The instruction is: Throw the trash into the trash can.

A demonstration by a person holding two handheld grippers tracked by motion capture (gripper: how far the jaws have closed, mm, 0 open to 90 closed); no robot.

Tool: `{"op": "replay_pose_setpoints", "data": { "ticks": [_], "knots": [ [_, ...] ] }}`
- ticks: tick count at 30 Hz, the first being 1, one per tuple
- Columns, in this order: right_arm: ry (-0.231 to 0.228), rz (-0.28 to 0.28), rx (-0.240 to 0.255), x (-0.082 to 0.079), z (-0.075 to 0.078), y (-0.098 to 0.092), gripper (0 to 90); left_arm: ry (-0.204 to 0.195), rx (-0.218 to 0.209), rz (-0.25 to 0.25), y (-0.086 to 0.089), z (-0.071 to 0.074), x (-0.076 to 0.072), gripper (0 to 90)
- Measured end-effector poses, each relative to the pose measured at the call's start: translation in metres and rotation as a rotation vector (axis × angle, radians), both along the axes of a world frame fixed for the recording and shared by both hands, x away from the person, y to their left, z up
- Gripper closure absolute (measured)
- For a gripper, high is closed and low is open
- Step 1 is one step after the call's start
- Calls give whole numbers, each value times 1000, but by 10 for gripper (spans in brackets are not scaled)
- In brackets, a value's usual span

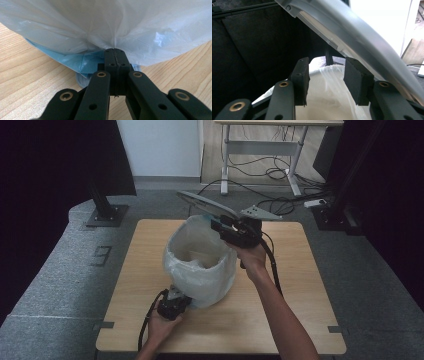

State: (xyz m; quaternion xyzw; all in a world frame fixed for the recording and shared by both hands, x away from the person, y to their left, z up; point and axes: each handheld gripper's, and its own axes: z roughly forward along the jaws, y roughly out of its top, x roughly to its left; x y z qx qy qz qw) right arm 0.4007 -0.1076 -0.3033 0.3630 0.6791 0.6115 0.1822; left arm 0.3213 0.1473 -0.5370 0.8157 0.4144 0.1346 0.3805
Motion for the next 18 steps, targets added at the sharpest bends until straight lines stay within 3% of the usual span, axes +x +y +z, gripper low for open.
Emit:
{"op": "replay_pose_setpoints", "data": {
  "ticks": [18],
  "knots": [
    [-43, 42, 10, -20, -8, -40, 497, 1, -4, 6, 0, 0, 0, 900]
  ]
}}
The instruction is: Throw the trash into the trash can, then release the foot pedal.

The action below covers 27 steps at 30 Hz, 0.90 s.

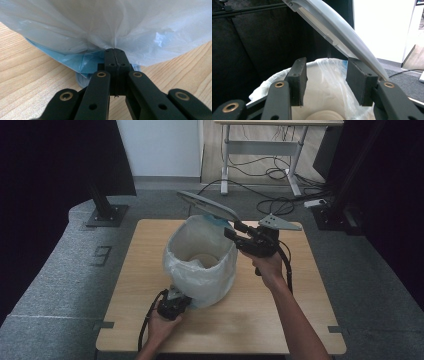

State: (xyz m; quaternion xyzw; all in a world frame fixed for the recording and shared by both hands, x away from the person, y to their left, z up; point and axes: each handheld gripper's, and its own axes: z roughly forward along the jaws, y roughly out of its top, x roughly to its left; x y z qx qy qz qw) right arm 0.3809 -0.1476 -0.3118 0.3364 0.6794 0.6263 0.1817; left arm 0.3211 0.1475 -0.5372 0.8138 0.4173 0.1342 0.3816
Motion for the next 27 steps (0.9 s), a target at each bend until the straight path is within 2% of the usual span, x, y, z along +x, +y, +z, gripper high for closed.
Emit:
{"op": "replay_pose_setpoints", "data": {
  "ticks": [7, 13, 27],
  "knots": [
    [-6, -8, 0, -5, -4, -11, 495, -1, 1, -2, 0, 0, 0, 900],
    [1, -21, -2, -9, -14, -24, 495, -7, 4, -6, 0, 0, 0, 899],
    [15, -40, -9, -13, -29, -39, 492, -8, 0, 6, 1, 1, 0, 873]
  ]
}}
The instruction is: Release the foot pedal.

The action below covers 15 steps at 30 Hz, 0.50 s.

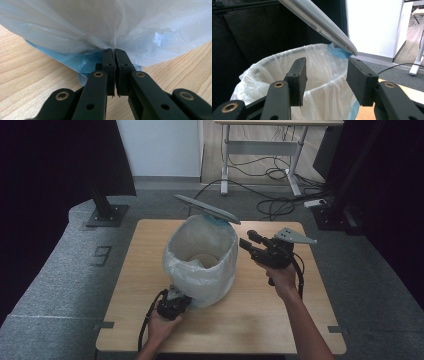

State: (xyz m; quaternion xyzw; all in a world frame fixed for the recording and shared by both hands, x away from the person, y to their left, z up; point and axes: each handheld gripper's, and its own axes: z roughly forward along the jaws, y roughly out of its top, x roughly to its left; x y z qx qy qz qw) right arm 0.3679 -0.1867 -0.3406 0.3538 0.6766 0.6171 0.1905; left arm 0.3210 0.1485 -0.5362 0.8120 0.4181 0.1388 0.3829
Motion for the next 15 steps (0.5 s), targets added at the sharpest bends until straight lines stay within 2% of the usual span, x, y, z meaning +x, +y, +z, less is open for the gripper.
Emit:
{"op": "replay_pose_setpoints", "data": {
  "ticks": [8, 15],
  "knots": [
    [6, -3, 2, -2, -7, -7, 489, -17, -19, 4, 0, 2, -1, 855],
    [11, -3, -4, -5, -16, -12, 485, -26, -10, 16, 0, 4, -2, 755]
  ]
}}
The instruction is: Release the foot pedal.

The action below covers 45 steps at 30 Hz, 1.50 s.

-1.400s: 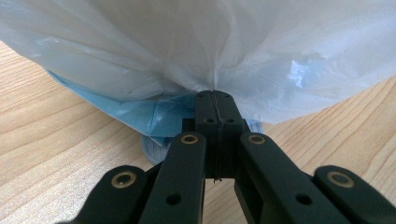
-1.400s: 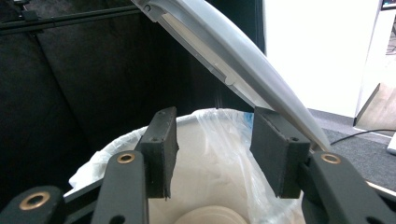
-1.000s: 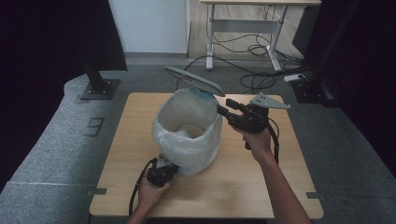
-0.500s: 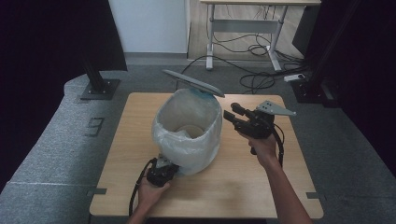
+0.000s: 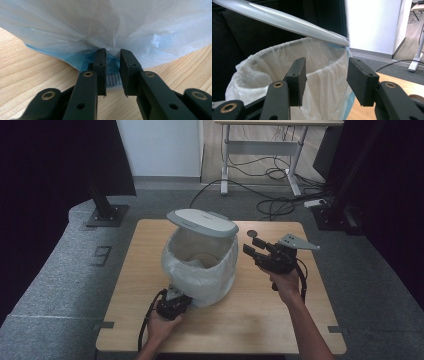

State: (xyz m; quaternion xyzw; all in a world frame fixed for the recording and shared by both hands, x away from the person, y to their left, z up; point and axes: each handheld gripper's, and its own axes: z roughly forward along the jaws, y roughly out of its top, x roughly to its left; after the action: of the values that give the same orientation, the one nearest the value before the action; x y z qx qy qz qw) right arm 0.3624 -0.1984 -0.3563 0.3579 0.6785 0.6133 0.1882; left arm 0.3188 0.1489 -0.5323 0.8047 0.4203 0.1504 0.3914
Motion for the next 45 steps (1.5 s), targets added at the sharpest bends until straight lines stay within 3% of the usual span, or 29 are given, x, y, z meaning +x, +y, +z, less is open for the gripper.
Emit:
{"op": "replay_pose_setpoints", "data": {
  "ticks": [5, 14, 26, 32, 39, 45],
  "knots": [
    [9, -4, 0, -4, -7, -8, 484, -23, -12, 15, 3, 6, -4, 654],
    [30, -22, -11, -10, -23, -26, 482, -10, -15, 14, 8, 8, -8, 536],
    [80, -34, -40, -17, -65, -45, 480, -24, -46, 4, 22, 15, -19, 425],
    [105, -61, -72, -23, -90, -57, 474, -25, -66, 18, 32, 18, -21, 407],
    [136, -89, -156, -29, -122, -65, 467, -16, -73, 35, 39, 17, -19, 402],
    [162, -92, -163, -31, -135, -69, 459, -12, -70, 40, 40, 16, -18, 402]
  ]
}}
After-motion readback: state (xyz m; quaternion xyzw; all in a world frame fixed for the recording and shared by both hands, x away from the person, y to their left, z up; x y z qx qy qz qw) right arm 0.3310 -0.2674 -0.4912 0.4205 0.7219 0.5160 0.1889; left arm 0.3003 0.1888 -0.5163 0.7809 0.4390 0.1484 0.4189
